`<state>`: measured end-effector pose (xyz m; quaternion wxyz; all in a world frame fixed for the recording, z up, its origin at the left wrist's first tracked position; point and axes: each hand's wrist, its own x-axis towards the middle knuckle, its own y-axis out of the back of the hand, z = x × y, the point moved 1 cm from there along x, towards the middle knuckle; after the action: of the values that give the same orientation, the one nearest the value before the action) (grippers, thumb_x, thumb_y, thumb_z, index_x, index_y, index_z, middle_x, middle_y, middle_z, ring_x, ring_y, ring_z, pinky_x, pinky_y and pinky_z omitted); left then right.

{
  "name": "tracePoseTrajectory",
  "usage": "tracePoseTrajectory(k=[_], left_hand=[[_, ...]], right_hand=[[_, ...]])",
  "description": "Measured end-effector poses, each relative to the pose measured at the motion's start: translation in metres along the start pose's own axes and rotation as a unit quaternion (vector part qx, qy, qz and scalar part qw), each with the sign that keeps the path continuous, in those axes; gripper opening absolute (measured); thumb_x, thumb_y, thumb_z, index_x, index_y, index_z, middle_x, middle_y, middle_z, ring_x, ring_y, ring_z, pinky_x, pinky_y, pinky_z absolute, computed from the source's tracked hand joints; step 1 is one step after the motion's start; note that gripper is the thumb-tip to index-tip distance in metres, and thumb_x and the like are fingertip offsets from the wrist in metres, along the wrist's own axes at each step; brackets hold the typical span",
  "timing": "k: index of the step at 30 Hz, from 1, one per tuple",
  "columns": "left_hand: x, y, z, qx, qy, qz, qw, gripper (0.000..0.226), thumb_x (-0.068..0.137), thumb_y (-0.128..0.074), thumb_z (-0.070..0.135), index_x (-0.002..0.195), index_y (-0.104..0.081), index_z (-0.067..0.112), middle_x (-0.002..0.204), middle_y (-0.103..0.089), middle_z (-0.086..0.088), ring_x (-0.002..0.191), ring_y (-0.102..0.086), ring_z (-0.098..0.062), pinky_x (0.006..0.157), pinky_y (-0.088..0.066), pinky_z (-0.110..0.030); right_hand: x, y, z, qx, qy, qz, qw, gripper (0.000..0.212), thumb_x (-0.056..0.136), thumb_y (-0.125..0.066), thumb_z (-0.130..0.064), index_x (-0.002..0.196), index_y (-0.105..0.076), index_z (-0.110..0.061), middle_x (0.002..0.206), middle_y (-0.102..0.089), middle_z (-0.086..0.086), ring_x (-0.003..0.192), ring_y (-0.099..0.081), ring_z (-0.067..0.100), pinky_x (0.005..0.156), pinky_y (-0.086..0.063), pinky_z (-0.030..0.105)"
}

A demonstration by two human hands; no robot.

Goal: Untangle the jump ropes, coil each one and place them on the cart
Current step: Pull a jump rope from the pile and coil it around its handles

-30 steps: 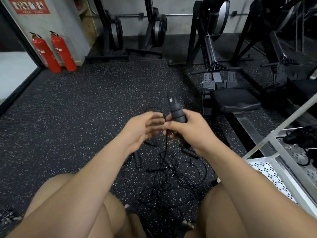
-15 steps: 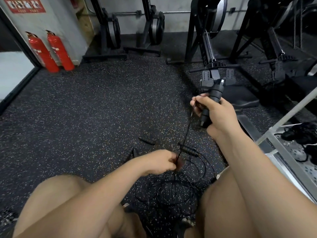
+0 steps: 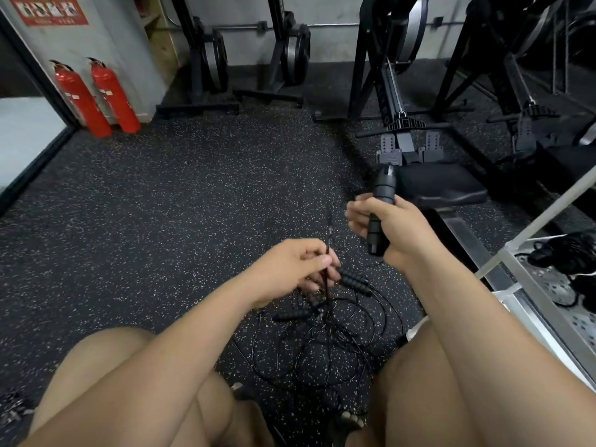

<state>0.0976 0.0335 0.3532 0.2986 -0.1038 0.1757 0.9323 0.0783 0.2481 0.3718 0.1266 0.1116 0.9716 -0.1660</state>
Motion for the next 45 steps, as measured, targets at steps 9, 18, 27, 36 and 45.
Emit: tracePoseTrajectory(k=[9, 18, 27, 36, 45], left_hand=[[0.003, 0.026, 0.009, -0.166, -0.071, 0.219, 0.959, 0.02, 0.111, -0.059, 0.018, 0.111, -0.074, 0.005, 0.108, -0.082, -0.003, 0.086, -0.072, -0.015, 0.08, -0.062, -0.035], [0.01, 0.046, 0.0, -0.297, -0.055, 0.291, 0.908, 0.019, 0.112, -0.056, 0.018, 0.117, -0.072, 0.009, 0.106, -0.081, -0.007, 0.086, -0.074, -0.011, 0.075, -0.057, -0.029], [0.01, 0.031, 0.002, -0.263, -0.086, 0.241, 0.93, 0.019, 0.111, -0.059, 0.022, 0.122, -0.074, 0.02, 0.114, -0.075, -0.002, 0.092, -0.064, -0.015, 0.079, -0.056, -0.034], [0.011, 0.004, -0.002, -0.168, -0.018, 0.117, 0.979, 0.023, 0.102, -0.059, 0.019, 0.125, -0.065, 0.019, 0.118, -0.079, -0.003, 0.119, -0.071, -0.03, 0.112, -0.049, -0.051], [0.014, 0.002, -0.009, -0.123, -0.046, 0.109, 0.985, 0.03, 0.094, -0.08, 0.03, 0.119, -0.07, 0.019, 0.118, -0.08, -0.001, 0.116, -0.072, -0.013, 0.108, -0.049, -0.038]], right_hand=[[-0.025, -0.035, 0.024, -0.183, -0.049, -0.165, 0.968, 0.029, 0.095, -0.079, -0.016, 0.124, -0.074, -0.016, 0.118, -0.081, 0.013, 0.114, -0.076, 0.033, 0.101, -0.056, 0.048], [-0.03, -0.041, 0.033, -0.366, 0.031, -0.153, 0.917, 0.019, 0.087, -0.088, -0.025, 0.101, -0.076, -0.02, 0.079, -0.071, -0.012, 0.077, -0.062, 0.01, 0.079, -0.047, 0.033], [-0.032, -0.044, 0.029, -0.314, 0.068, -0.117, 0.94, 0.016, 0.088, -0.089, -0.021, 0.098, -0.077, -0.015, 0.085, -0.079, 0.006, 0.075, -0.066, 0.011, 0.075, -0.053, 0.028], [-0.028, -0.036, 0.021, -0.256, 0.112, -0.044, 0.959, 0.019, 0.084, -0.088, -0.006, 0.098, -0.077, -0.014, 0.086, -0.079, 0.005, 0.071, -0.068, 0.008, 0.068, -0.057, 0.022], [-0.033, -0.039, 0.018, -0.155, 0.083, -0.054, 0.983, 0.025, 0.087, -0.087, 0.0, 0.106, -0.072, -0.004, 0.098, -0.081, 0.021, 0.087, -0.081, 0.024, 0.074, -0.062, 0.032]])
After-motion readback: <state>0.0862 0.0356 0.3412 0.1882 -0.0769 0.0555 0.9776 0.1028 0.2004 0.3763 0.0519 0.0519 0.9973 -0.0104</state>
